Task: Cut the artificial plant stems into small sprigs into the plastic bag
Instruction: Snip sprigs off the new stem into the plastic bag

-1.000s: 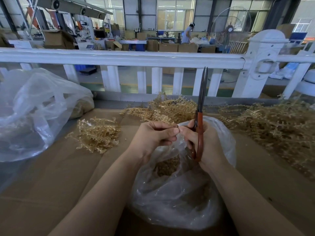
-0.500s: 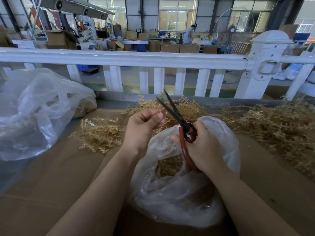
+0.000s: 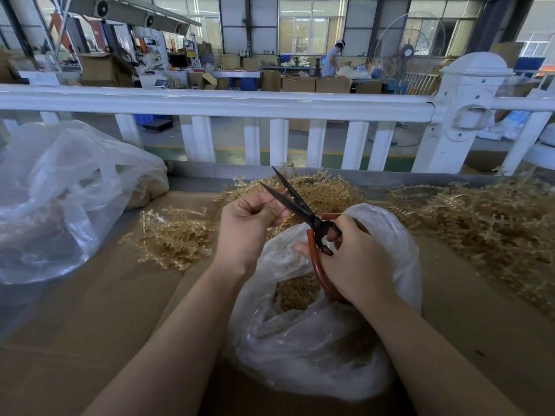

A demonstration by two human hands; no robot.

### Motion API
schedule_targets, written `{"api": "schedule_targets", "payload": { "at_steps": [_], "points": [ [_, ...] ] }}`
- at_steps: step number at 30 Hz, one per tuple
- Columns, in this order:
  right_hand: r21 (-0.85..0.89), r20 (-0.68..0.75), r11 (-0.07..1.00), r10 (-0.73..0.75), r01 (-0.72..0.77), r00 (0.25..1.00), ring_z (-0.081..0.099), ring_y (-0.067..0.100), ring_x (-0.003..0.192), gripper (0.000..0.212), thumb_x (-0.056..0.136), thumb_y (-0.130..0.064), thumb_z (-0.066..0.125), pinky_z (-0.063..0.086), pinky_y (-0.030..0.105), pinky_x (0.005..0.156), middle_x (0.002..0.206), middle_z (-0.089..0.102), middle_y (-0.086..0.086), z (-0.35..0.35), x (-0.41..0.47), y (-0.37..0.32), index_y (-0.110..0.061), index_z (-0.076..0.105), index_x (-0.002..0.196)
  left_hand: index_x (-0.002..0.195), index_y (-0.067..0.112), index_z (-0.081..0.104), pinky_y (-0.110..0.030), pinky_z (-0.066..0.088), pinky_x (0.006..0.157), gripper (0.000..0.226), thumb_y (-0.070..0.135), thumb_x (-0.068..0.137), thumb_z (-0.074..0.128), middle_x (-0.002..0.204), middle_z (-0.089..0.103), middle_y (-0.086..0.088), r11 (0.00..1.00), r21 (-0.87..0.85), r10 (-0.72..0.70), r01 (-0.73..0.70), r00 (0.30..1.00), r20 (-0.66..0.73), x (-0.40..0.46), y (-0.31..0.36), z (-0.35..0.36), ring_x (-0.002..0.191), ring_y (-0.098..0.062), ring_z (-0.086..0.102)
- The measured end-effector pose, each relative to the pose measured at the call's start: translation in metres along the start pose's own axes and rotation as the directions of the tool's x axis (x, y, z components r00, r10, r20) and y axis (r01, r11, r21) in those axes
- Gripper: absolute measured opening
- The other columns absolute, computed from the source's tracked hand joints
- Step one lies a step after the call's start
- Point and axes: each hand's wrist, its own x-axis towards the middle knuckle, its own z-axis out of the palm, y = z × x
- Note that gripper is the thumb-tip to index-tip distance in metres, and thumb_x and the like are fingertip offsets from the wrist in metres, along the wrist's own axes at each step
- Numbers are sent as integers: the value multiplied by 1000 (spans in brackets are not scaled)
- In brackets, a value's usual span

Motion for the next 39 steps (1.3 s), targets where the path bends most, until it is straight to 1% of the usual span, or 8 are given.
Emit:
{"api": "schedule_targets", "payload": {
  "at_steps": [10, 14, 17, 23, 26, 30, 34, 39],
  "points": [
    [-33, -42, 999, -25, 23, 999, 54, 1, 59, 66, 63, -97, 41, 45, 21, 52, 63, 54, -17, 3, 0, 3, -33, 43, 76, 93, 6, 75, -24, 52, 71, 12, 0, 91, 65, 75, 71, -4, 1000, -4, 2, -1, 999, 39, 2, -1, -5, 71, -13, 60],
    [3, -57, 999, -43, 43, 997, 50, 0, 55, 61, 64, -95, 44, 35, 18, 50, 59, 48, -16, 2, -2, 2, -35, 37, 71, 96, 3, 74, -22, 52, 70, 12, -1, 90, 64, 77, 71, -4, 1000, -29, 8, -7, 999, 53, 3, -1, -6, 70, -11, 61],
    [12, -52, 999, -45, 46, 998, 48, 0, 54, 59, 64, -94, 45, 33, 18, 51, 58, 46, -16, 2, -3, 1, -36, 34, 70, 95, 3, 74, -21, 51, 68, 12, -2, 91, 63, 75, 70, -3, 1000, -26, 17, -16, 998, 64, 2, 0, -7, 68, -11, 60],
    [2, -70, 999, -44, 44, 997, 45, -1, 52, 59, 64, -93, 44, 31, 18, 50, 57, 43, -18, -1, -3, -3, -35, 33, 69, 90, 4, 73, -20, 53, 68, 10, -2, 90, 65, 72, 71, -3, 999, 36, 11, -12, 1000, 22, 3, 2, -10, 68, -10, 64],
    [-49, -95, 997, -62, 58, 993, 43, -3, 53, 59, 68, -91, 45, 29, 14, 50, 59, 40, -23, -3, -3, -4, -33, 41, 75, 93, -2, 72, -22, 52, 69, 7, -2, 90, 66, 76, 70, -7, 996, 85, 23, -24, 1000, 20, 3, 2, -12, 70, -12, 64],
    [-91, -127, 995, -61, 49, 990, 37, -9, 51, 59, 70, -89, 47, 24, 12, 49, 58, 36, -25, -5, -3, -6, -31, 42, 78, 87, 7, 75, -19, 51, 68, 16, -2, 91, 64, 73, 71, -4, 983, 174, 36, -48, 997, 74, 2, 1, -9, 69, -11, 63],
    [-93, -130, 994, -62, 50, 990, 36, -8, 49, 57, 70, -87, 50, 23, 13, 48, 56, 34, -24, -6, -3, -7, -32, 38, 76, 91, -5, 72, -18, 51, 68, 10, -5, 91, 62, 77, 71, -10, 980, 192, 44, -60, 995, 84, 2, 0, -9, 69, -10, 64],
    [-100, -133, 994, -66, 53, 989, 36, -7, 48, 56, 70, -85, 52, 22, 11, 48, 55, 33, -24, -7, -3, -9, -31, 38, 75, 96, -8, 71, -20, 51, 69, 11, -5, 92, 62, 83, 71, -16, 981, 181, 54, -70, 994, 93, 3, 0, -11, 71, -12, 64]
  ]
}}
